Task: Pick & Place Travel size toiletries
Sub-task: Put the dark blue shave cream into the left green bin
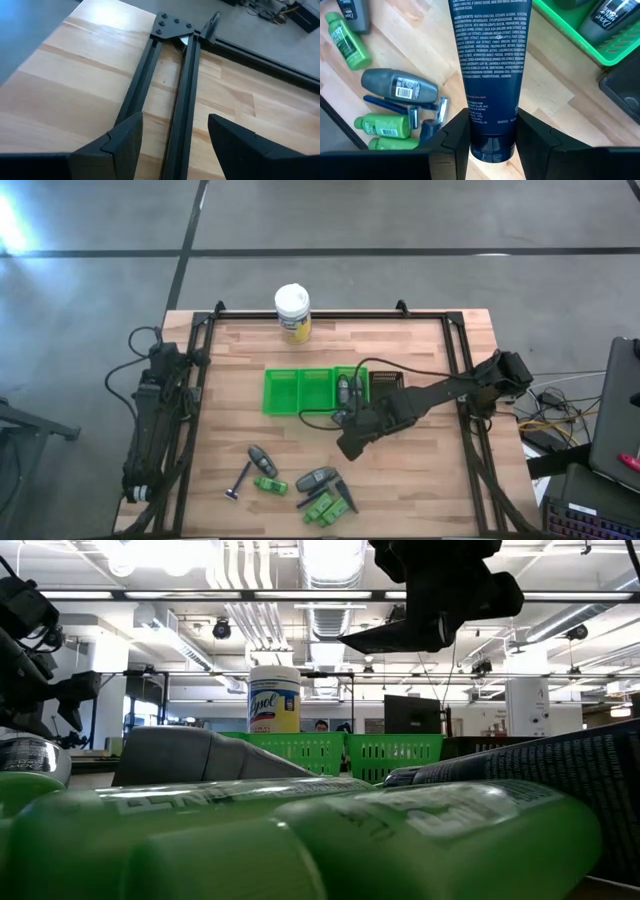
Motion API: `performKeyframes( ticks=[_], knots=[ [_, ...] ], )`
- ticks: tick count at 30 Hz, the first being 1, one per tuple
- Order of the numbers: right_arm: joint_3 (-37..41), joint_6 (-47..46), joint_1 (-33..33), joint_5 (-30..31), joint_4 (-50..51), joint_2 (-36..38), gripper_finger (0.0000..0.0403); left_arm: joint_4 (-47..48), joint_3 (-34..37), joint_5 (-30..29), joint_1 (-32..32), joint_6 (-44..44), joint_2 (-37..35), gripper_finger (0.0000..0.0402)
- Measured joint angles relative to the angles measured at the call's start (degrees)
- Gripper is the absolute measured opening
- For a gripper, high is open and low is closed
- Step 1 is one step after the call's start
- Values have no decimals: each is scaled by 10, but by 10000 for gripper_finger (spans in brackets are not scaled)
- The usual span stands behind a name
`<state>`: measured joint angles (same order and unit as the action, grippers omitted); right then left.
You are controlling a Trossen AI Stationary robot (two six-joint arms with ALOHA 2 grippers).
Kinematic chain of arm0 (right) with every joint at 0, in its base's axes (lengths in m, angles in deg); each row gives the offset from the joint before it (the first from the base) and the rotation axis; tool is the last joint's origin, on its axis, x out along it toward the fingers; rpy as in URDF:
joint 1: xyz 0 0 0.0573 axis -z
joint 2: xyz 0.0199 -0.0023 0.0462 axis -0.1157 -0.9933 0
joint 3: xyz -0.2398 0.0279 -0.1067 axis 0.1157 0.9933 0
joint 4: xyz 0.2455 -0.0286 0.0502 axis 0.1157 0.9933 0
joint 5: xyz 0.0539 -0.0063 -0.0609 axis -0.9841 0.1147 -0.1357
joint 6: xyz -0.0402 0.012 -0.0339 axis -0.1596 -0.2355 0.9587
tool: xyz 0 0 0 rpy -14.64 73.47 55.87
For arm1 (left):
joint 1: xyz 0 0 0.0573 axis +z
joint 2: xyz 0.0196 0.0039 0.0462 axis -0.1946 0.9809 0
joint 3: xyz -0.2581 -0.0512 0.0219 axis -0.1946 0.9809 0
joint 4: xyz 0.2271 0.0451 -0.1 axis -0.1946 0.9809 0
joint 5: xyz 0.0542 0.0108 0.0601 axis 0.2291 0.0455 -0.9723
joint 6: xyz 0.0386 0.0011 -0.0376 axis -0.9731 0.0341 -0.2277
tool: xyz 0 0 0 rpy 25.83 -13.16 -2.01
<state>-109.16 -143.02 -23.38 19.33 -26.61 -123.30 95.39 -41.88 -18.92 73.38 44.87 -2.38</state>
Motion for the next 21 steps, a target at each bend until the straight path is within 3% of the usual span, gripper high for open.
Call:
performKeyframes(
  ticks=[3, 13, 18, 21],
  knots=[
    [0, 0, 2, 1, -1, 0, 124, -5, 0, -2, 0, -27, 0, 229],
    [0, 3, 3, 13, 0, 0, 122, -25, 1, 3, 0, 88, 1, 229],
    [0, 0, 3, 12, 1, 0, 124, -27, -3, 106, 0, 414, 1, 229],
    [0, 0, 3, 10, 1, 0, 116, -26, -3, 118, 0, 531, 1, 229]
  ],
)
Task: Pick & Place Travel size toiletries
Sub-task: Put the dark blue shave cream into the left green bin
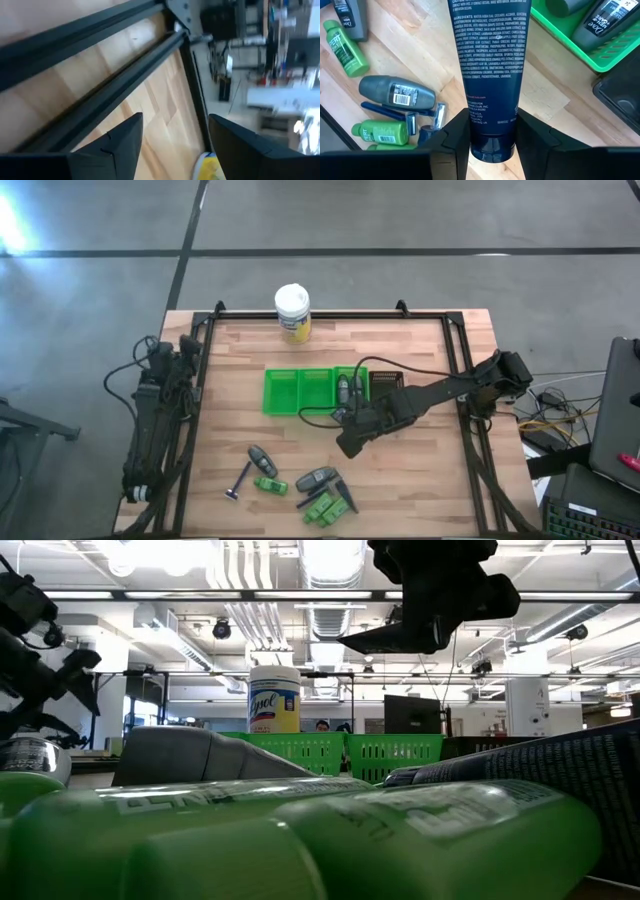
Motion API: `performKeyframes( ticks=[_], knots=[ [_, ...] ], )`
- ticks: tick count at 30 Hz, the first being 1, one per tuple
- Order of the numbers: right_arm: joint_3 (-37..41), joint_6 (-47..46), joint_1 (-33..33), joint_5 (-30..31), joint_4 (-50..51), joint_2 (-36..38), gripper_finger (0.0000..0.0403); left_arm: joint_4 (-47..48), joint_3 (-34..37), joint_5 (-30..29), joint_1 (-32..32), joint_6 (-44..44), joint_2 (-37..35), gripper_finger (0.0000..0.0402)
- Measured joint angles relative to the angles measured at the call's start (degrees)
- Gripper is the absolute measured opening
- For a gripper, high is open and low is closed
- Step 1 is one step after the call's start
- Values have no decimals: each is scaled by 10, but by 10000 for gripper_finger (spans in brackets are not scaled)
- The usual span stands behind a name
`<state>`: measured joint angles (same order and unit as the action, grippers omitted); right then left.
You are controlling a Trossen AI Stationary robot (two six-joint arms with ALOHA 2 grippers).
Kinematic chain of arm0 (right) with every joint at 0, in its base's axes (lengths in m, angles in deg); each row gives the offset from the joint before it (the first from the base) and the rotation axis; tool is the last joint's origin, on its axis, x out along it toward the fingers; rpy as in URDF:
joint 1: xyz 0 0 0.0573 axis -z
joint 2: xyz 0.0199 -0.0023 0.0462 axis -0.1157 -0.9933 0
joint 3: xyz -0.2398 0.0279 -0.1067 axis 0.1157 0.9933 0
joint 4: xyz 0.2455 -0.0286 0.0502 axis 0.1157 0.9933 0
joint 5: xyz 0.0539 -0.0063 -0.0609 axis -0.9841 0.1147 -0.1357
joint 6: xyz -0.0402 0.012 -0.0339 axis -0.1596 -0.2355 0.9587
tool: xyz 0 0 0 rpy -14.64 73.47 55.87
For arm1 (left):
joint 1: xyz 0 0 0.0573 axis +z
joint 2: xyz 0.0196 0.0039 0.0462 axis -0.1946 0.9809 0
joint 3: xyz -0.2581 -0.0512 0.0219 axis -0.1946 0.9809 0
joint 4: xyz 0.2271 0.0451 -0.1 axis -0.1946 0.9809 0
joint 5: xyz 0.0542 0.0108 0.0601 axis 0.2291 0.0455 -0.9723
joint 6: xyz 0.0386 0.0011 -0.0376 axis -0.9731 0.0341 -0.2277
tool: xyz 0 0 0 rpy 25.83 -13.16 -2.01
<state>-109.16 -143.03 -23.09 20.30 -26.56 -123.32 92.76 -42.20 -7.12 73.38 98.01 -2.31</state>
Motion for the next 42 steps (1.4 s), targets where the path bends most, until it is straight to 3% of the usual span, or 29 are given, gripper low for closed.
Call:
performKeyframes(
  ticks=[2, 4, 7, 11, 19, 24, 29, 32, 34, 36, 38, 40, 42],
  knots=[
    [0, 0, 0, -1, 0, 0, 115, -1, 0, 17, 0, 37, 0, 229],
    [0, 0, 1, -1, 0, 0, 117, -47, -1, 71, -2, 30, 1, 229],
    [0, -1, 3, -1, 0, 0, 125, -196, -15, 116, -11, -122, 1, 229],
    [0, 3, 7, -2, 1, 0, 121, -282, -82, 83, -26, -245, 22, 229],
    [0, 25, 23, -13, 0, 0, 123, -219, -219, 113, -96, -434, 170, 229],
    [0, 32, 31, -14, -2, 0, 117, -214, -246, 90, -216, -474, 262, 229],
    [0, 40, 37, -18, -2, 0, 115, -267, -245, -52, -454, -545, 346, 229],
    [0, 41, 41, -24, -3, 0, 119, -334, -245, -175, -649, -673, 392, 229],
    [0, 42, 42, -27, -4, 0, 122, -371, -243, -309, -785, -778, 425, 229],
    [0, 46, 42, -29, -5, 0, 122, -443, -245, -492, -901, -847, 454, 229],
    [0, 52, 41, -40, -6, 0, 117, -548, -238, -636, -985, -937, 488, 229],
    [0, 63, 41, -50, -8, 0, 114, -636, -234, -673, -1027, -992, 521, 229],
    [0, 76, 41, -64, -13, 0, 114, -664, -234, -647, -1044, -1001, 537, 229]
  ],
)
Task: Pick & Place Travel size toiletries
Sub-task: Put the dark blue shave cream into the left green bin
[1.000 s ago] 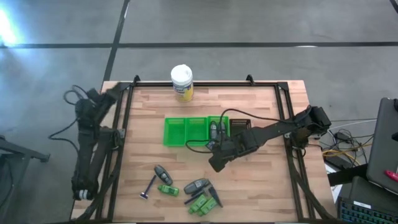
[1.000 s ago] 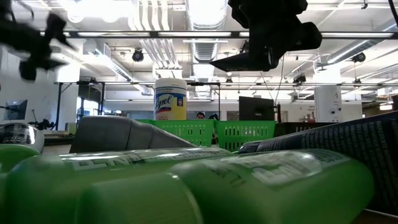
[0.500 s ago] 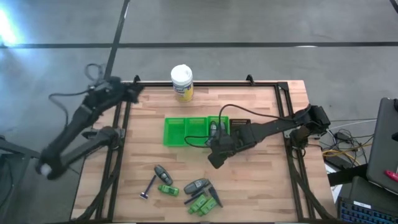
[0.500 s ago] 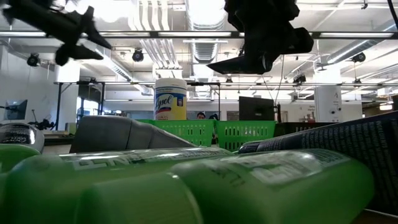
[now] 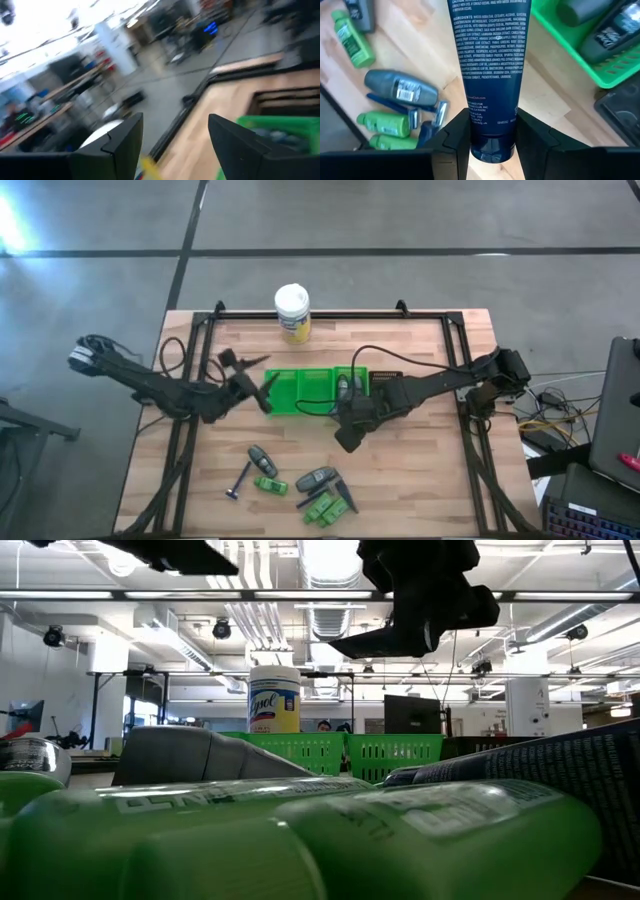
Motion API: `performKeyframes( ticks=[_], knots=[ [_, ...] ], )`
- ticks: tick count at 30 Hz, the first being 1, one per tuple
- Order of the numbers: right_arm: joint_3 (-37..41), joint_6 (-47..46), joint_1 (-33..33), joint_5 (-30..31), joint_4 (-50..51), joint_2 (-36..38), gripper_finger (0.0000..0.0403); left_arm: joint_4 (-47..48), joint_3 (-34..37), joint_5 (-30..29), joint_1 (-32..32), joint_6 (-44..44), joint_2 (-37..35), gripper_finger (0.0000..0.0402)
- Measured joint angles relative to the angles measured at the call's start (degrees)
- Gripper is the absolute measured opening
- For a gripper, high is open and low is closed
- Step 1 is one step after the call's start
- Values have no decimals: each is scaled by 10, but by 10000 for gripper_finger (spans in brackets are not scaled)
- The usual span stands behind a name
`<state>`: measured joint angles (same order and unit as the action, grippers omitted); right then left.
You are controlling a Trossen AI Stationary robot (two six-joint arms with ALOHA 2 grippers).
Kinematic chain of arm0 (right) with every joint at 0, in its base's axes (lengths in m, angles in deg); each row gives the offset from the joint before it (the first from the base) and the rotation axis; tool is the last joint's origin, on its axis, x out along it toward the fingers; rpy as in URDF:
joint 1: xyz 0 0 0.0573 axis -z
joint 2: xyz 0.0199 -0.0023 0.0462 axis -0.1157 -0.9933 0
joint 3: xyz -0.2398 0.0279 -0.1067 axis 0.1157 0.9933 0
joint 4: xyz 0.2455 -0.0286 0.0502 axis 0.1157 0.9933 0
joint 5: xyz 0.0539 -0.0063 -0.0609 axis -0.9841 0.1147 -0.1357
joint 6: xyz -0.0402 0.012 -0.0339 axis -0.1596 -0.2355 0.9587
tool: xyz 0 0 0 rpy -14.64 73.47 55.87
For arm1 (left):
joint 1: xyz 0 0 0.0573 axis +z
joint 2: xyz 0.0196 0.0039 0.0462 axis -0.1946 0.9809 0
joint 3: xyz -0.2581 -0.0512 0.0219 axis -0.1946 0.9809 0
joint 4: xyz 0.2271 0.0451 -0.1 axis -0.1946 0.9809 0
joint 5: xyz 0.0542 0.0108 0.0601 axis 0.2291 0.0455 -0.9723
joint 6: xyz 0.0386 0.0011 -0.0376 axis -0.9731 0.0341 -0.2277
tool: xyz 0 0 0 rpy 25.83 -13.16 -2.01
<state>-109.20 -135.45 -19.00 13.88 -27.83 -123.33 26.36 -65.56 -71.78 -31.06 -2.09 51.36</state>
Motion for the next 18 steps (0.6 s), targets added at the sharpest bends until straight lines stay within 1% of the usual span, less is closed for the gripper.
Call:
performKeyframes(
  ticks=[3, 4, 11, 13, 16, 18],
  knots=[
    [0, 13, 0, -23, -6, 0, 118, 14, -7, 103, 0, -30, 17, 229],
    [0, 17, 0, -30, -6, 0, 120, 21, -7, 124, 0, -40, 25, 229],
    [0, 38, 0, -74, -22, 14, 114, 18, -9, 211, 0, -62, 64, 229],
    [0, 42, 1, -84, -33, 19, 115, 17, -15, 242, 0, -91, 76, 229],
    [0, 44, 6, -101, -47, 27, 121, 13, -20, 305, 0, -158, 97, 229],
    [0, 43, 10, -103, -46, 35, 120, 8, -24, 320, 0, -184, 111, 229]
  ],
)
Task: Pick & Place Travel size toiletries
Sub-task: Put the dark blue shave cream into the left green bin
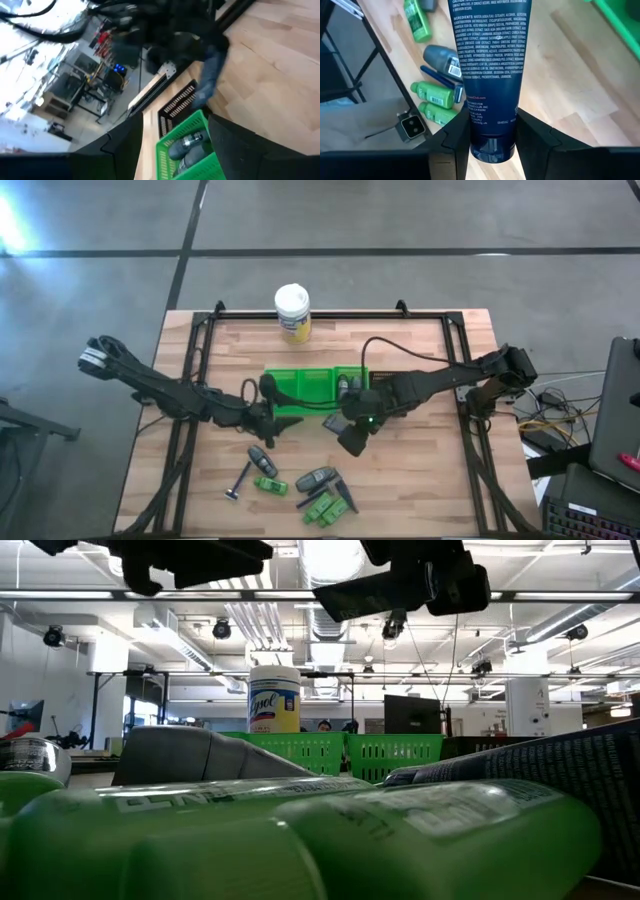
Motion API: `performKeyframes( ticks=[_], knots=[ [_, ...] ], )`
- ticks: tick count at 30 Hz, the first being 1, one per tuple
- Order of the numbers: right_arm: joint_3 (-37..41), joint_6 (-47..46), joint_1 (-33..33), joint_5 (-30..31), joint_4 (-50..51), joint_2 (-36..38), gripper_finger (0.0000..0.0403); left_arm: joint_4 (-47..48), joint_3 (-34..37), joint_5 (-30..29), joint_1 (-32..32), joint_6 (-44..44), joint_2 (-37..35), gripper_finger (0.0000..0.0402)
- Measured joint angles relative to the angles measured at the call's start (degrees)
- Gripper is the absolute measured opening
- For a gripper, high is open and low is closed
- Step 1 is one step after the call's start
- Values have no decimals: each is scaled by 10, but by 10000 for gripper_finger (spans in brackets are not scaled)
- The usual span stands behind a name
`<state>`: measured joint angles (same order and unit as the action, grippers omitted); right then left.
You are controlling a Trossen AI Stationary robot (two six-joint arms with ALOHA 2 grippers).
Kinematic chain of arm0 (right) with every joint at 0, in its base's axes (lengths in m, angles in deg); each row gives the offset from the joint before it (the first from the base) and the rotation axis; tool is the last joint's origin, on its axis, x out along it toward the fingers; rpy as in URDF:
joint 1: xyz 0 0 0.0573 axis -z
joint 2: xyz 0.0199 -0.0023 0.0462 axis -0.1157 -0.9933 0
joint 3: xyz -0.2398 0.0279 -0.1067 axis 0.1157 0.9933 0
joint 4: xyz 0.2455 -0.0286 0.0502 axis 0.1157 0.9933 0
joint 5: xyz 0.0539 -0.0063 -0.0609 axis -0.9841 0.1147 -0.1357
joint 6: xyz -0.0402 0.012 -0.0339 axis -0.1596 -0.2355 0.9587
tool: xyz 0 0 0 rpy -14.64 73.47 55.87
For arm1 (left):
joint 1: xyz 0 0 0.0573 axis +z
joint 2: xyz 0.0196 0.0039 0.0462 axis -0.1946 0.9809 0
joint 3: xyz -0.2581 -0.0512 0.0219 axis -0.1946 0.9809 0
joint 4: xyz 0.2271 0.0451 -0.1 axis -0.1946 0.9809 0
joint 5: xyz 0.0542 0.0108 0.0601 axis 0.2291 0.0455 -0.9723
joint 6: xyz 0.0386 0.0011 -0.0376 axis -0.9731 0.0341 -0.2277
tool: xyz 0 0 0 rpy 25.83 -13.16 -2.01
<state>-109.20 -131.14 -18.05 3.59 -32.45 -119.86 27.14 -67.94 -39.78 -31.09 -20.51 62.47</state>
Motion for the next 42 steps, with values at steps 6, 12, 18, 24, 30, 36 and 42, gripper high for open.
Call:
performKeyframes(
  ticks=[6, 12, 18, 24, 30, 36, 42],
  knots=[
    [0, 6, 6, -18, 0, 5, 116, -19, -29, 0, 3, -13, 31, 229],
    [0, 19, 8, -41, 1, 7, 122, -20, -57, 5, 4, -23, 76, 229],
    [0, 27, 8, -47, 3, 8, 117, -11, -81, 4, 3, -21, 108, 229],
    [0, 37, 10, -64, 4, 8, 126, 0, -83, -65, -11, -29, 117, 229],
    [0, 44, 12, -75, 3, 8, 116, -3, -83, 36, -10, -49, 137, 229],
    [0, 47, 13, -90, 3, 8, 125, -54, -83, 37, -9, -80, 172, 229],
    [0, 53, 13, -97, 2, 8, 115, -67, -91, 53, -5, -92, 194, 229]
  ],
)
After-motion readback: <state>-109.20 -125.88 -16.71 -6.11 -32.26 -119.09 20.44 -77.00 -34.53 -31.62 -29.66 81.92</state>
